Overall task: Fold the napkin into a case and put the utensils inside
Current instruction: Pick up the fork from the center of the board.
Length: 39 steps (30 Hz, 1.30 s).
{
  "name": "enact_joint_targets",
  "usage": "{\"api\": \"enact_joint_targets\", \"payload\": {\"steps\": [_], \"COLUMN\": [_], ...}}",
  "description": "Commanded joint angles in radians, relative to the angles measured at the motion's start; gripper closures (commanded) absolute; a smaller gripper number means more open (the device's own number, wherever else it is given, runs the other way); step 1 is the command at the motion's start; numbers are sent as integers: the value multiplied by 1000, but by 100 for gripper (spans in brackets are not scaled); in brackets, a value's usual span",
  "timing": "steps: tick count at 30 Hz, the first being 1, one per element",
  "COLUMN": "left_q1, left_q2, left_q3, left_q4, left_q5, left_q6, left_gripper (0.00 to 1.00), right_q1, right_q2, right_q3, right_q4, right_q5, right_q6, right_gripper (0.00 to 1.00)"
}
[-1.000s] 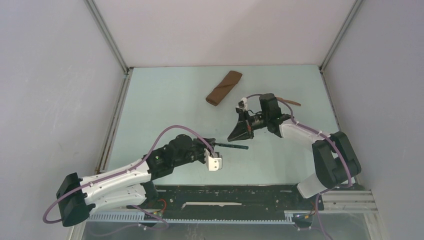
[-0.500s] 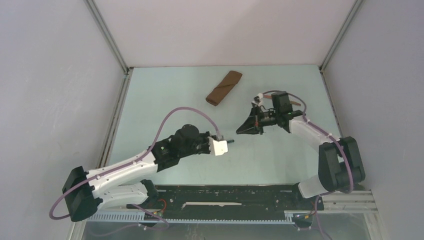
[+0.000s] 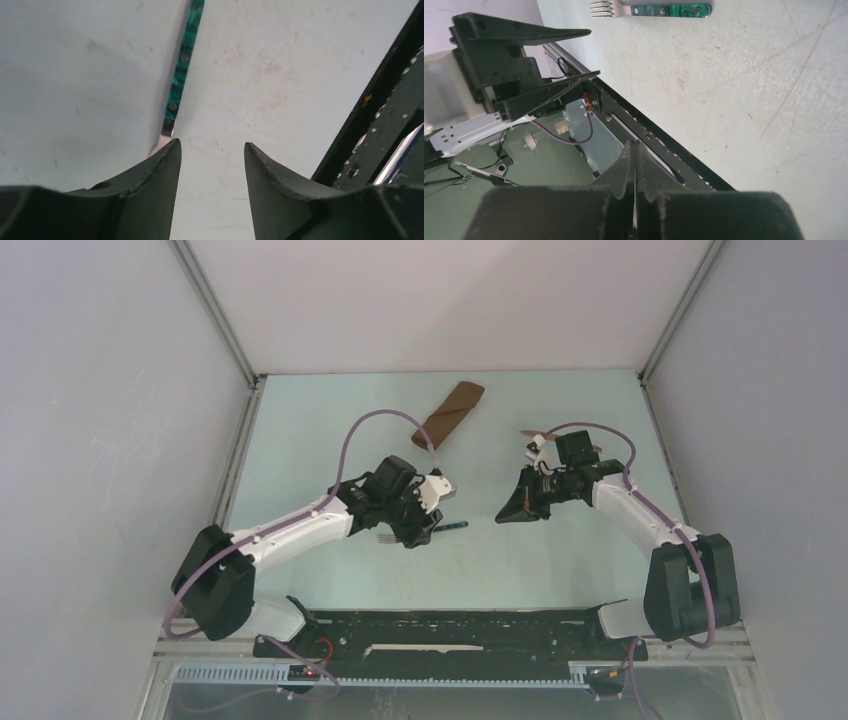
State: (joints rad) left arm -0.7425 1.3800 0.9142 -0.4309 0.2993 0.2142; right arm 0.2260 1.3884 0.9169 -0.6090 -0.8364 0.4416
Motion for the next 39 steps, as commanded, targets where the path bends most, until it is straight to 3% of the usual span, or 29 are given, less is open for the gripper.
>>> {"api": "enact_joint_targets", "payload": {"steps": [1,7,16,20,27,31,34,39], "left_q1": [-1,21,8,-47,-84,-78,-62,-24], "left_q2": [38,161,309,372,414,386,356,308], "left_q3": [-5,43,125,140,150,156,159,211], "left_q4": [-49,-3,-50,-88,-105,-83,-59,-85], "left_q5": [-75,-106,-197,-269,-351,-310,-231,-156], "left_q6": [42,86,62,37,16,6,-36,-109], "left_gripper": [44,41,45,50,70,89,100,100], "right_q1": [6,5,0,-11,-34,-39,-43,-55], "right_q2": [-54,-78,-142,-188,-281,-342,-402,-472], "right_q3": [-11,-28,-29,-29,-29,-29,-29,-29], "right_q4": [-15,-5,10,9,6,-8,-35,-83], "right_q5": [18,19,34,43,101,186,281,343], "right_q6": [-64,-79,-63,-67,-70,-61,-62,-82], "right_gripper": [100,100,100,98,77,61,55,55]}}
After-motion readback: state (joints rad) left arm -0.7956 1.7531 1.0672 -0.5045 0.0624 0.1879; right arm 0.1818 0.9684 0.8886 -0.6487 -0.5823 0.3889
